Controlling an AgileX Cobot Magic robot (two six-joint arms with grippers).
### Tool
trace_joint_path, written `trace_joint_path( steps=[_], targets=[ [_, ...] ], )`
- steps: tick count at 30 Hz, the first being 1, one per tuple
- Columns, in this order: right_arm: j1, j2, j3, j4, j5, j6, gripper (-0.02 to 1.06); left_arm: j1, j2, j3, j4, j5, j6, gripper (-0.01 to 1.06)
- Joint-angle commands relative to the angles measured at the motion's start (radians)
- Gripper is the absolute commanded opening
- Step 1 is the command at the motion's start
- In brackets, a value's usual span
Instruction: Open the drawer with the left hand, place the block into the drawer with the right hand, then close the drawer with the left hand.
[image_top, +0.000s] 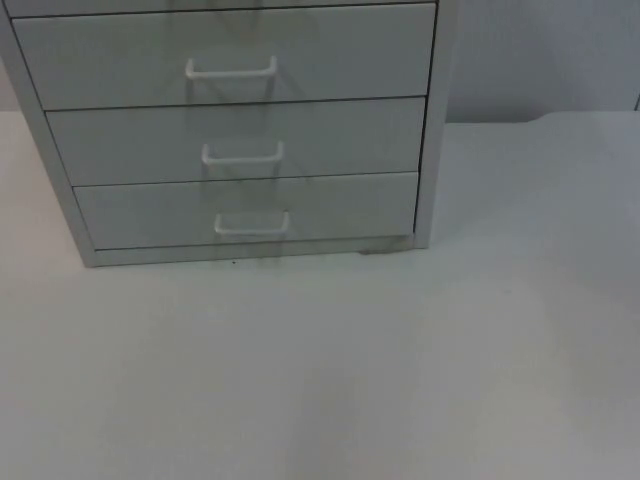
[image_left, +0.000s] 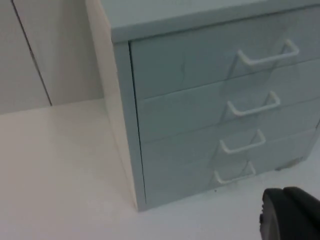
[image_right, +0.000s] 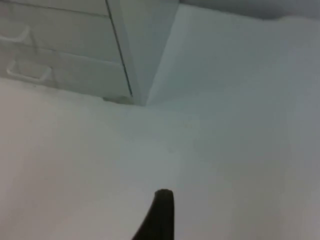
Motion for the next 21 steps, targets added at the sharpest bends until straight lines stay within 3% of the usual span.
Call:
trace_joint_path(
  steps=[1,5,10,17,21],
  targets=[
    [-0.001,-0.054,0.003,0.036,0.007,-0.058,0.78,0.005,-0.067,0.004,-0.013,0.002,-0.016,0.00],
    [-0.001,-0.152,0.003,0.036,0.023,-0.058,0.78,0.005,-0.151,0.004,-0.013,0.010,-0.016,0.00],
    [-0.001,-0.271,0.003,0.036,0.056,-0.058,0.78,0.005,-0.236,0.004,0.012,0.080,-0.016,0.00],
    [-0.001,-0.406,0.003,0.029,0.164,-0.022,0.78,0.005,-0.340,0.006,0.060,0.183,-0.016,0.00],
    [-0.001,-0.457,0.003,0.006,0.205,0.010,0.78,0.005,-0.401,0.046,0.059,0.186,-0.016,0.00]
  ],
)
